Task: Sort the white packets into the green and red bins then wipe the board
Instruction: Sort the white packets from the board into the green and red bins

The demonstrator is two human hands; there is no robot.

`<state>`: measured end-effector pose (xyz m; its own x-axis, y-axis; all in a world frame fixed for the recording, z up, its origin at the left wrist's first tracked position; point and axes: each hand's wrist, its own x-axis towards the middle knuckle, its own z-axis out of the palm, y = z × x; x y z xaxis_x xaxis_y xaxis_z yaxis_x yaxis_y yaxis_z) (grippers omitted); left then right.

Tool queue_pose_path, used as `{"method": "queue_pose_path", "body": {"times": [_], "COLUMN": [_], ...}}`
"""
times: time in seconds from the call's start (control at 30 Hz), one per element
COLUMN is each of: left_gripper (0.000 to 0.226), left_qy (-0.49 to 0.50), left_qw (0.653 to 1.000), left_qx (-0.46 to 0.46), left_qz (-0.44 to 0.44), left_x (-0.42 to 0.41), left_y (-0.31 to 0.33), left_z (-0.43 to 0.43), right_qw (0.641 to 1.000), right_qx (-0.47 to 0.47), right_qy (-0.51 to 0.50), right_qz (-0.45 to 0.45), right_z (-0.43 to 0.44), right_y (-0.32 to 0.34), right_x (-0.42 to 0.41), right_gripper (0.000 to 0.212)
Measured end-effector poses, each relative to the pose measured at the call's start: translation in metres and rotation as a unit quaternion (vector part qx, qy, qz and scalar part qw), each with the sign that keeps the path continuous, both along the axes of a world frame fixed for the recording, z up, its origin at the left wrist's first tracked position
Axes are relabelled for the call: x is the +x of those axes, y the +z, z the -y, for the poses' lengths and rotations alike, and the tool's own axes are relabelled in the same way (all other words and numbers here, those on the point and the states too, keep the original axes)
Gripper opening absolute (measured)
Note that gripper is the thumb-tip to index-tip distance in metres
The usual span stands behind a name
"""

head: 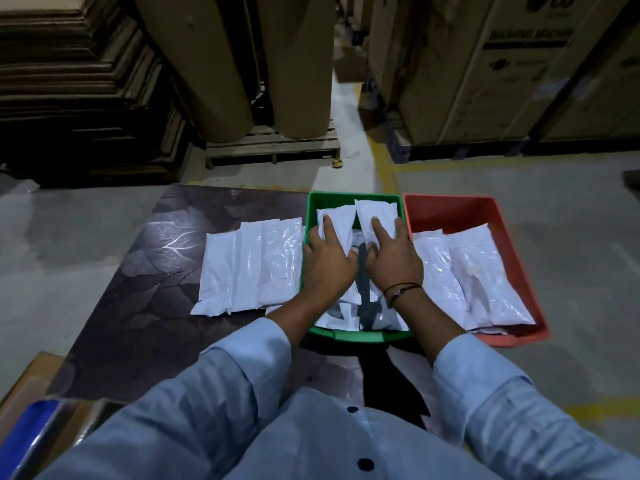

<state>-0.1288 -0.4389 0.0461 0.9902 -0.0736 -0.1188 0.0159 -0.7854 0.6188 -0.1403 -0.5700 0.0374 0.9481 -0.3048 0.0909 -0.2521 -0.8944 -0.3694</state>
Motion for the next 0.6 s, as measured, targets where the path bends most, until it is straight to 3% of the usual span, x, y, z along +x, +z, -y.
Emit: {"method": "queue_pose_path", "body": {"times": [0.17,0.3,0.4,0.6], "left_gripper": [0.080,0.069,0.077,0.075], "left_qy": [-0.011,-0.078,-0.138,-0.165], "left_qw": [0.996,0.988,0.975,0.963], "left_qx": [0.082,0.132,0.175,0.209], "left_qz": [-0.017,0.008,0.004,0.028], "left_x": [-0.012,-0.018,-0.017,-0.020], "left_y": [-0.016,-0.030,-0.043,-0.068], "left_z": [0.005,0.003,-0.003,-0.010], "right_qw": [0.992,0.983,0.981,0.971], "right_qx": [-0.063,-0.134,-0.154,-0.185], "right_qy": [0.034,0.062,0.061,0.080], "right_qz": [-0.105,-0.106,-0.105,-0.130], "right_z": [0.000,-0.003,-0.010,-0.011], "right_y": [-0.019,-0.034,-0.037,-0.046], "right_x": [-0.003,-0.002,-0.007,-0.015], "right_gripper": [0.052,0.055,0.055,0.060]}}
